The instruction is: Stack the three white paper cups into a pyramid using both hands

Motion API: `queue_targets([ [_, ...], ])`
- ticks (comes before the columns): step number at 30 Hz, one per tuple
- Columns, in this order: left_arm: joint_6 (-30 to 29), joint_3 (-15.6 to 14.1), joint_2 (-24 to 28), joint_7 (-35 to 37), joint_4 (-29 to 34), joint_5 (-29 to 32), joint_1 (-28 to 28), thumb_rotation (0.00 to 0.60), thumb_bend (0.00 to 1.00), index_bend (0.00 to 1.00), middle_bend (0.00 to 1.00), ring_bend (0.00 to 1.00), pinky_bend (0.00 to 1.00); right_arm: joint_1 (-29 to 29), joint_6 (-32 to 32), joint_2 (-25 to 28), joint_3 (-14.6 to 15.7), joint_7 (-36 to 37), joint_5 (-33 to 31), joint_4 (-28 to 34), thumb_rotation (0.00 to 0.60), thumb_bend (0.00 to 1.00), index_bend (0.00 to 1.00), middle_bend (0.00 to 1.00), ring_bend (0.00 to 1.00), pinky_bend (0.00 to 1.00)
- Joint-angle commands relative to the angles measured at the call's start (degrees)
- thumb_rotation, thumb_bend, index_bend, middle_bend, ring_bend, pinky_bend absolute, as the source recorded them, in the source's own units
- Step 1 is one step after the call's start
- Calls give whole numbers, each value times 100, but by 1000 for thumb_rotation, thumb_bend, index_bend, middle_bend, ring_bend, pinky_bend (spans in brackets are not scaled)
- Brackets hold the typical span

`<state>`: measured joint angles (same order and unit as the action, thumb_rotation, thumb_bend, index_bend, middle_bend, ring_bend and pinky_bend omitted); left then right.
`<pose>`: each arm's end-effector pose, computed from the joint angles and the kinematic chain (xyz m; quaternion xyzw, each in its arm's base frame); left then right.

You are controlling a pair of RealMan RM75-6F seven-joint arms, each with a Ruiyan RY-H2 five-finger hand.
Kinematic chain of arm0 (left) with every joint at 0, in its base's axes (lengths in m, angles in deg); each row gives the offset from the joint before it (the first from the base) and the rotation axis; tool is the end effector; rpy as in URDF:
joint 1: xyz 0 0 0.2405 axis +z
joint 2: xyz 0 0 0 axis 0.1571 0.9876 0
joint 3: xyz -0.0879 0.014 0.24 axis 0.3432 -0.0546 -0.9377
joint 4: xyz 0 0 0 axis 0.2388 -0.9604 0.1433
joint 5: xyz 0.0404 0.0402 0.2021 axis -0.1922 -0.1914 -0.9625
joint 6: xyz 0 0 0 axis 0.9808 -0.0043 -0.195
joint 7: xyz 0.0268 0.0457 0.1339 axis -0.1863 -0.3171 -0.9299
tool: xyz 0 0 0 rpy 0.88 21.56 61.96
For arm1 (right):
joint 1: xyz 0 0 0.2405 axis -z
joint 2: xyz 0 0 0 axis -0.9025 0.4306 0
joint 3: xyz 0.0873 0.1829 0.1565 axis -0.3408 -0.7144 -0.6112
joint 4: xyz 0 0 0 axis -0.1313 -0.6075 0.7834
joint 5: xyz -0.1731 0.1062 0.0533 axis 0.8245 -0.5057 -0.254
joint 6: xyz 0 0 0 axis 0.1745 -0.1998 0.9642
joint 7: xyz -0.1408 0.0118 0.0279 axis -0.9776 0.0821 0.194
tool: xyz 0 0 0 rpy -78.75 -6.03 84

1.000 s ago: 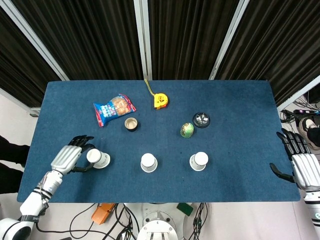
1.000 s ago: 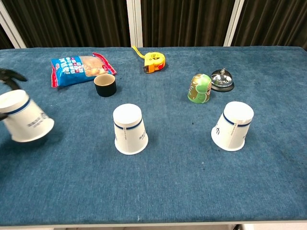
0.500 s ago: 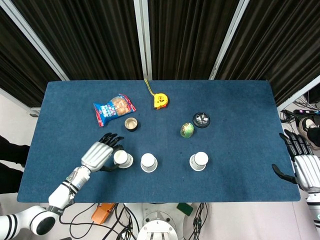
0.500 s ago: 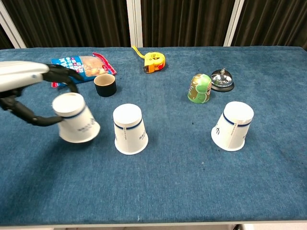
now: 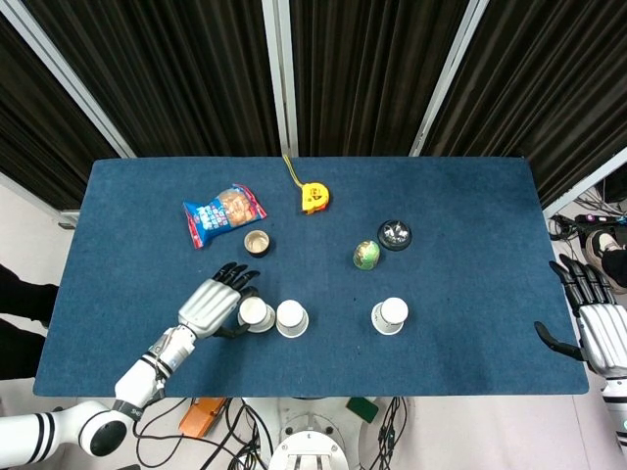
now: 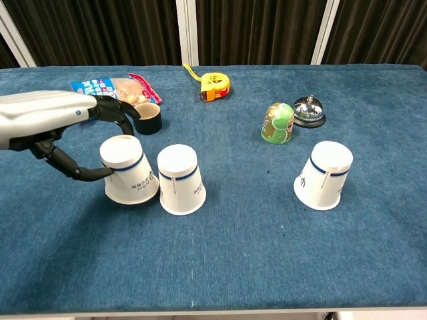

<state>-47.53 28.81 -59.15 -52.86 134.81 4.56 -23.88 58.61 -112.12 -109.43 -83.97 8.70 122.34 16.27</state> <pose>-0.1553 0.2618 0.0030 -0.7851 -0.3794 -0.3463 0.3460 -0.3036 -0.1840 0.1927 0.6007 -0.3981 0.4396 0.5361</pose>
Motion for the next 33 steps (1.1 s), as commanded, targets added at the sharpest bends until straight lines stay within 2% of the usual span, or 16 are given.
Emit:
queue_targets([
  [1,-21,-17,-67,-60,-22,61,-34,521,336,387,83,0,13,0,7,-3,0,6,-3,-6,600,413,0,0,0,0],
  [10,-25,-73,-247,-236,-100,262,-134,519,303,346,83,0,12,-51,99,-16,11,-31,25,-5,600,413,0,0,0,0],
  [16,-102,-123,-325,-308,-124,336,-146,518,242,253,82,0,12,-278,504,-59,92,-238,167,82,600,413,0,0,0,0],
  [25,-537,-234,-120,-290,93,105,29,522,218,186,82,0,12,-932,1558,-141,167,-1015,377,517,600,413,0,0,0,0],
  [33,-1216,-354,449,81,294,-167,484,528,216,183,83,0,12,-1756,2900,-425,-16,-1813,-70,829,600,414,26,0,0,0],
])
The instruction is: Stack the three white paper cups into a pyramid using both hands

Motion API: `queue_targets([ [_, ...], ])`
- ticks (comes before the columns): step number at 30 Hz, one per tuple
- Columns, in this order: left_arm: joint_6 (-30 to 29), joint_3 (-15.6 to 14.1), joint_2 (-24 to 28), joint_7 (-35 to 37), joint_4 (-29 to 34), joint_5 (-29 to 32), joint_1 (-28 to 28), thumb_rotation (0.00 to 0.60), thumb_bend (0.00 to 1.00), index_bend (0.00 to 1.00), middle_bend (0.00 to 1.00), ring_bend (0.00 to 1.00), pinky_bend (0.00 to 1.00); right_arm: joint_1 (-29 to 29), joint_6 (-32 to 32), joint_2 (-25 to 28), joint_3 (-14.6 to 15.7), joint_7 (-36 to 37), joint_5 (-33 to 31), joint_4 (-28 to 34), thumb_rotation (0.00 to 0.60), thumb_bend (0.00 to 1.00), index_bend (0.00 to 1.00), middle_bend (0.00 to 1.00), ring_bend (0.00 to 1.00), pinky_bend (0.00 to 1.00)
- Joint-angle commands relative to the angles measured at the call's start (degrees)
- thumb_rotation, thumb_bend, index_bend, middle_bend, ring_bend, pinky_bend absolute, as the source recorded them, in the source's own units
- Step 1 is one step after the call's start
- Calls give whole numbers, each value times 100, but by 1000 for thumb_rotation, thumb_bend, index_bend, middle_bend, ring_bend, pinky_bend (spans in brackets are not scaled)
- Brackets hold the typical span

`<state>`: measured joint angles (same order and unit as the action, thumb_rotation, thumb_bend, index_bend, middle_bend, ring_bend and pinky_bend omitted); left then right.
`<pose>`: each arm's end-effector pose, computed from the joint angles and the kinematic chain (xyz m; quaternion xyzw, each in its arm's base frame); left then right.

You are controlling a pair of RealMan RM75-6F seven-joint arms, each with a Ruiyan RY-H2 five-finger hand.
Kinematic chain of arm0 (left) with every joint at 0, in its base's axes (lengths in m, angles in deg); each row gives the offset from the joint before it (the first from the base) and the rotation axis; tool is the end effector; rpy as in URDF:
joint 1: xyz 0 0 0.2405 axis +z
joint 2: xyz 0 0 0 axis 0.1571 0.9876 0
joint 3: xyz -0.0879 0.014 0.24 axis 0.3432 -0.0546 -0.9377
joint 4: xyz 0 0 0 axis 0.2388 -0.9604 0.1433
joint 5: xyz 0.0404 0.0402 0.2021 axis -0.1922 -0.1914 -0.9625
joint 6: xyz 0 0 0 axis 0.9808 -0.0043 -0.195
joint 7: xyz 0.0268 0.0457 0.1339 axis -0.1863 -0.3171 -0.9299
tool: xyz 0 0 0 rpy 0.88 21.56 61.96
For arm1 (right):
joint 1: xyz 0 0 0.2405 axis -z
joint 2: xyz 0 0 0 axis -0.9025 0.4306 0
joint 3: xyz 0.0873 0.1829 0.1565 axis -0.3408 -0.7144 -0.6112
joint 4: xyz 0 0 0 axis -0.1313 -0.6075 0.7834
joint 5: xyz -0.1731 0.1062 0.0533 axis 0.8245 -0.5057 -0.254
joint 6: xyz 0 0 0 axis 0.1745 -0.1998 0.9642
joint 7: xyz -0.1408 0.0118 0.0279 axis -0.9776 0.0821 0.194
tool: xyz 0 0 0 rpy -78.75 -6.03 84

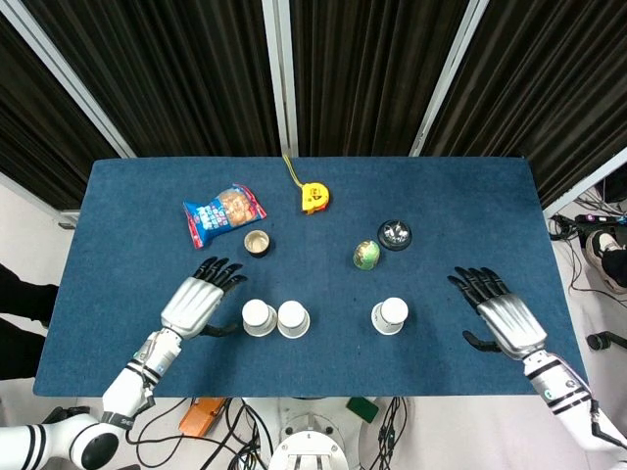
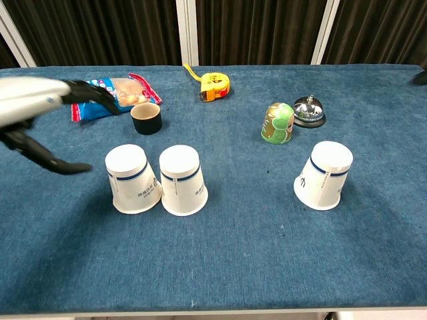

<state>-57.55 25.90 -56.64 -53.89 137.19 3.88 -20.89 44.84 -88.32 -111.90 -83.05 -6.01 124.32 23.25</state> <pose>-0.1721 0.2522 0.0296 -0.7504 -0.3755 -0.3635 0.4046 -0.2489 -0.2302 0.1110 0.7592 -0.3770 0.3323 0.4136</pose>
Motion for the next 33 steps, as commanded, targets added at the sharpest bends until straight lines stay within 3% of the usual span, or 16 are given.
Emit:
queue_targets([
  [1,-284,-79,253,253,53,-120,244,530,216,183,83,0,12,-463,652,-233,-135,-410,-351,126,600,414,42,0,0,0],
  [11,-703,-175,618,932,-99,-228,719,561,216,183,83,0,12,-1169,1499,-913,-302,-692,-854,-89,600,414,153,0,0,3],
  [15,-743,-199,641,1068,-178,-273,815,562,216,183,82,0,12,-1335,1695,-1016,-284,-753,-976,-124,600,414,268,1,0,10],
  [24,-735,-184,634,1281,-350,-274,952,560,216,183,82,0,12,-1508,1760,-1169,-283,-885,-1277,-219,600,419,316,13,0,22],
  [27,-776,-181,654,1335,-381,-291,1012,562,216,183,82,0,12,-1538,1713,-1180,-283,-871,-1288,-224,600,441,376,42,0,32],
  [33,-891,-190,738,1460,-447,-301,1173,561,216,183,83,0,12,-1539,1495,-944,-305,-899,-1242,30,600,457,442,80,0,43],
])
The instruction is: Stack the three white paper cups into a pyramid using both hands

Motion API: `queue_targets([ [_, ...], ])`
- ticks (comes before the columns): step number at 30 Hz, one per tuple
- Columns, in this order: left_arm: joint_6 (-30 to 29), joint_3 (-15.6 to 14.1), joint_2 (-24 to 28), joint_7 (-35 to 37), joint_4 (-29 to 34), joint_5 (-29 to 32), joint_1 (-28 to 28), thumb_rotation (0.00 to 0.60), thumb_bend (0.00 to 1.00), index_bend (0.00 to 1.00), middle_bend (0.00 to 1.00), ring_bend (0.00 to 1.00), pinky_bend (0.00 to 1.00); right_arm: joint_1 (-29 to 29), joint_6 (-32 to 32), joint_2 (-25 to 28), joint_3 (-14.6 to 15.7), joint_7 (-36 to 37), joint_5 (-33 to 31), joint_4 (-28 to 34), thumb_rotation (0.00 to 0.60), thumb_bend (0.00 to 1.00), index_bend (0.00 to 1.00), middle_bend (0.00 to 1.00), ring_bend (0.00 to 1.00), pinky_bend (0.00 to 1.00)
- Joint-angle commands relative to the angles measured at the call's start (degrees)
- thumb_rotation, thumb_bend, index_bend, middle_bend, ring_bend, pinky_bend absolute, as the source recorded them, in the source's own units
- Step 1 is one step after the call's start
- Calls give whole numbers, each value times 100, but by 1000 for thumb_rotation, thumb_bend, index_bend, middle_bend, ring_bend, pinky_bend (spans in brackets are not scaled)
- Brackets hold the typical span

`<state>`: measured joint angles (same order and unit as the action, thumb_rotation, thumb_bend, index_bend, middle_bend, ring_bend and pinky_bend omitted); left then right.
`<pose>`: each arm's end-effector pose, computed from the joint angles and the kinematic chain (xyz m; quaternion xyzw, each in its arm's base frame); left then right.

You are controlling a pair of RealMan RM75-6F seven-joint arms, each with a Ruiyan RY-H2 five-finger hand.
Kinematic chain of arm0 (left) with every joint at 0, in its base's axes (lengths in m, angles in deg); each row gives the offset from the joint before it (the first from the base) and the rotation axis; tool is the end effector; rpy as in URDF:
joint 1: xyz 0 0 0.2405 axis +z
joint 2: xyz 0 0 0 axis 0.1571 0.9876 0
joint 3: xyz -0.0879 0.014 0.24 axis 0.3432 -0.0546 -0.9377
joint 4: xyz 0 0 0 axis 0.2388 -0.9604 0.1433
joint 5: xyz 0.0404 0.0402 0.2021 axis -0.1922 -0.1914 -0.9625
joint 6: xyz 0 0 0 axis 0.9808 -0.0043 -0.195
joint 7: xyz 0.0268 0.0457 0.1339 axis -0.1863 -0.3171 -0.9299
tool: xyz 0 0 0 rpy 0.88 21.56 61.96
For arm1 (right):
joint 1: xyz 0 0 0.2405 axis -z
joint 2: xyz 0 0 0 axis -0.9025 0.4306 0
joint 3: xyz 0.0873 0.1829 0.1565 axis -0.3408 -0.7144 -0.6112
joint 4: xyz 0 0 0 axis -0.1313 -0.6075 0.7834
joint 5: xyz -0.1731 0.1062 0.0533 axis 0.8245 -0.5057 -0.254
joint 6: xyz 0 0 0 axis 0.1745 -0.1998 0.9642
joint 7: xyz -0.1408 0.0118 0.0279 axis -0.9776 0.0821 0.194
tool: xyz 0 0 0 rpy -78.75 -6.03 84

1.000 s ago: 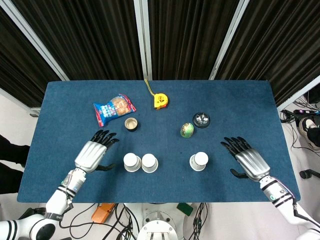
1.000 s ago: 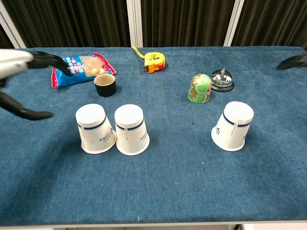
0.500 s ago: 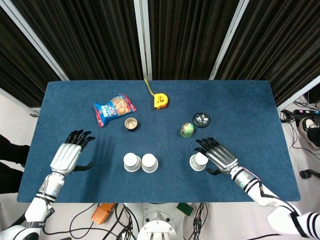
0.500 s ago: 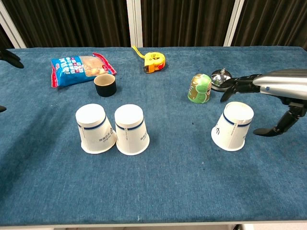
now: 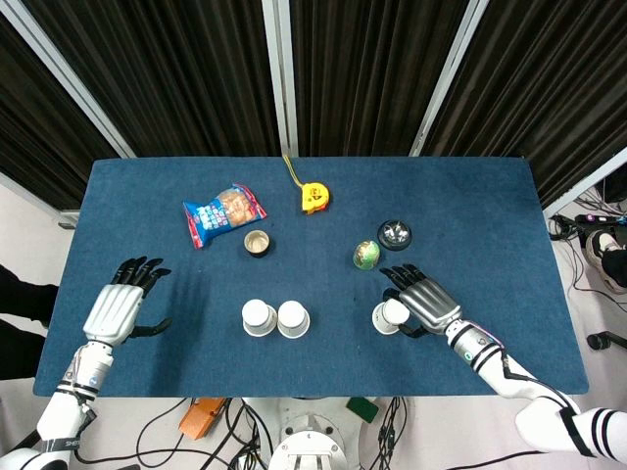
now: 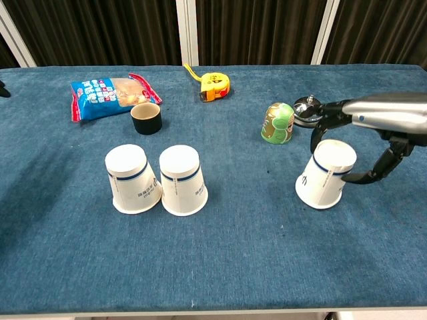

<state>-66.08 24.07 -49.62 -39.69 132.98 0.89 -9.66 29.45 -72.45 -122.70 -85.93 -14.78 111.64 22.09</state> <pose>-0.2523 0.2261 0.0850 -0.6565 -0.4404 -0.3682 0.4894 -0.1869 -0.2832 0.0338 0.8157 -0.3705 0.2987 0.3289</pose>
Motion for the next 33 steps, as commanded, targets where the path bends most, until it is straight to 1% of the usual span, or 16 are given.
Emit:
queue_targets([
  [1,-62,-14,55,59,-38,-4,81,560,216,183,83,0,12,-1,-138,214,-37,-36,38,237,600,457,442,81,0,43],
  [5,-179,-38,129,180,-128,1,234,563,216,183,82,0,12,-79,-308,629,-224,-12,140,831,600,457,442,81,0,43],
  [8,-271,-51,161,321,-247,12,366,563,216,183,83,0,12,-298,-287,926,-484,-86,169,1355,600,457,442,81,0,44],
  [10,-313,-63,166,395,-320,8,434,562,216,183,83,0,12,-488,-182,999,-661,-132,88,1597,600,457,442,81,0,47],
  [13,-359,-89,161,508,-428,-24,530,561,216,183,82,0,12,-914,130,931,-958,-251,-245,1828,600,457,442,80,0,52],
  [14,-362,-102,150,552,-466,-49,558,561,216,183,82,0,12,-1120,280,833,-1058,-350,-437,1843,600,457,442,80,0,53],
  [17,-331,-125,112,626,-548,-120,588,562,216,183,83,0,12,-1685,614,432,-1221,-726,-1024,1698,600,457,442,80,0,53],
  [20,-343,-124,80,689,-592,-172,622,565,216,183,83,0,12,-2191,780,7,-1269,-1114,-1635,1466,600,457,441,80,0,53],
  [23,-344,-112,61,780,-654,-182,669,563,216,183,82,0,12,-2751,796,-414,-1227,-1593,-2381,1213,600,457,440,80,0,53],
  [27,-325,-108,41,865,-734,-180,721,566,216,183,82,0,12,-3314,645,-760,-1127,-2058,-3209,1000,600,457,433,80,0,53],
  [33,-298,-90,6,976,-821,-165,790,565,216,183,83,0,12,-3951,380,-1090,-901,-2562,-4085,812,600,457,409,80,0,53],
])
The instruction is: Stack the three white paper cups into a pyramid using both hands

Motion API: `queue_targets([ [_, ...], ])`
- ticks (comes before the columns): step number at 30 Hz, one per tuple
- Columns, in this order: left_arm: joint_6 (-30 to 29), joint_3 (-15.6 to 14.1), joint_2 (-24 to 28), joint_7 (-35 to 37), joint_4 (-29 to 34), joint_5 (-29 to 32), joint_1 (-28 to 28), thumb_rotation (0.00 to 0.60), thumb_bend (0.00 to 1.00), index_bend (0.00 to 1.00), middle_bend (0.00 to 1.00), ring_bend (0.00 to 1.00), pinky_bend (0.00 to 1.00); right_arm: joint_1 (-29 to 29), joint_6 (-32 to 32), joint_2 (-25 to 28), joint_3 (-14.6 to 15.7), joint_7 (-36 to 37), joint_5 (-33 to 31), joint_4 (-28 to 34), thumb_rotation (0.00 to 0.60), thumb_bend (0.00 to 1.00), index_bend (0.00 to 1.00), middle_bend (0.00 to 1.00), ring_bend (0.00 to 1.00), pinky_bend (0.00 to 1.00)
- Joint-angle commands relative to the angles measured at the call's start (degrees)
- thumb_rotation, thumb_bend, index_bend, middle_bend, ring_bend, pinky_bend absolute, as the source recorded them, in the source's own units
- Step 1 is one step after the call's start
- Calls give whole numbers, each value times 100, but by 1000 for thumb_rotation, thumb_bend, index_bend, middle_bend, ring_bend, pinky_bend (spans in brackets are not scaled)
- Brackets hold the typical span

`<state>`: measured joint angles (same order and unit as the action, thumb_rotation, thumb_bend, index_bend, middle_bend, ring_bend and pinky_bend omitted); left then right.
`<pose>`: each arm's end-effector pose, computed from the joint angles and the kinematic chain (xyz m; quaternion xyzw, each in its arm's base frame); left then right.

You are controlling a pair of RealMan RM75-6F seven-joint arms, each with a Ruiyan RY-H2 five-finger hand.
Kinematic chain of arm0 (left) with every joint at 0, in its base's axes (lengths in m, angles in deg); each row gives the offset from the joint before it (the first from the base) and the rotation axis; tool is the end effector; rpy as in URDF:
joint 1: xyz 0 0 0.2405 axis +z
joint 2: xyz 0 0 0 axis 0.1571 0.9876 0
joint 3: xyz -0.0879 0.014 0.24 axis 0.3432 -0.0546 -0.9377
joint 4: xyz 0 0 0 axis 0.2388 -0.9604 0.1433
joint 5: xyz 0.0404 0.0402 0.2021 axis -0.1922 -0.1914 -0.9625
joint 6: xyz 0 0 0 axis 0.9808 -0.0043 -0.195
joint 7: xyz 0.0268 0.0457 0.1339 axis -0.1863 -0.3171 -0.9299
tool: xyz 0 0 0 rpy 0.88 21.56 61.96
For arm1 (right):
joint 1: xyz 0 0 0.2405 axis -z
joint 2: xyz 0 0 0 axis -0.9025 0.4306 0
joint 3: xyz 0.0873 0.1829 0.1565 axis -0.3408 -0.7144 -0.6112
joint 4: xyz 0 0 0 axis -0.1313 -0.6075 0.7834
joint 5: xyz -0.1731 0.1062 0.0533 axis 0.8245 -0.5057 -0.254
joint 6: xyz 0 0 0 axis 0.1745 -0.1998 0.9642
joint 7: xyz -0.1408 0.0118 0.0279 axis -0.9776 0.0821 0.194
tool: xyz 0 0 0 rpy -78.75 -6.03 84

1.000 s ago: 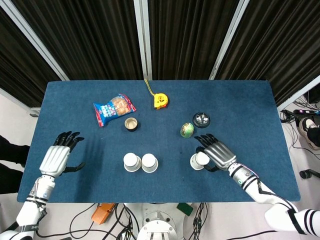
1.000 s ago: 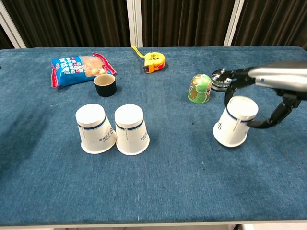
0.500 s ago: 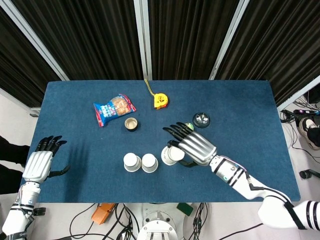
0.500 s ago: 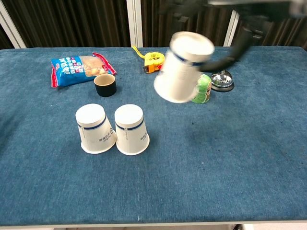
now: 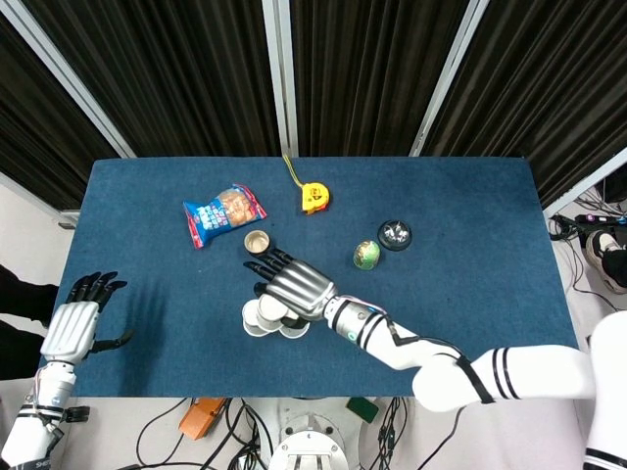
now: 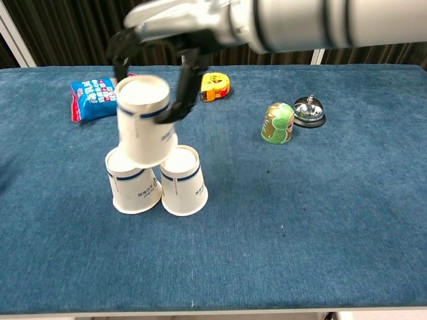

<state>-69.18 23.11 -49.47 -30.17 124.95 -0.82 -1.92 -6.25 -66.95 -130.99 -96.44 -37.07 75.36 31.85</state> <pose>-0.3088 0.1943 0.1021 -0.6046 -0.4754 -0.3564 0.5305 0.0465 -0.3070 -0.0076 0.8723 -0.2712 0.3531 0.2021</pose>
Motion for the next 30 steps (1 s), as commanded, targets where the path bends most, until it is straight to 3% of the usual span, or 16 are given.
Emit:
queue_targets([
  [1,18,11,-14,39,-30,8,23,565,216,183,83,0,12,-446,-213,-287,178,-381,-539,-175,600,457,402,80,0,53],
  [9,72,59,-40,124,-119,-4,53,565,216,183,82,0,12,-781,-449,-361,341,-497,-998,-213,600,457,365,80,0,53],
  [20,125,122,-51,158,-149,-10,73,563,216,183,82,0,12,-779,-635,-139,425,-263,-842,45,600,457,177,80,0,53],
  [25,64,183,13,172,-194,10,108,563,216,183,83,0,12,-322,-1181,432,589,-134,-244,529,600,457,86,79,0,53],
  [30,-95,261,152,246,-336,57,206,566,216,183,83,0,12,798,-2461,1229,1247,-69,1007,1047,600,451,4,66,0,53],
])
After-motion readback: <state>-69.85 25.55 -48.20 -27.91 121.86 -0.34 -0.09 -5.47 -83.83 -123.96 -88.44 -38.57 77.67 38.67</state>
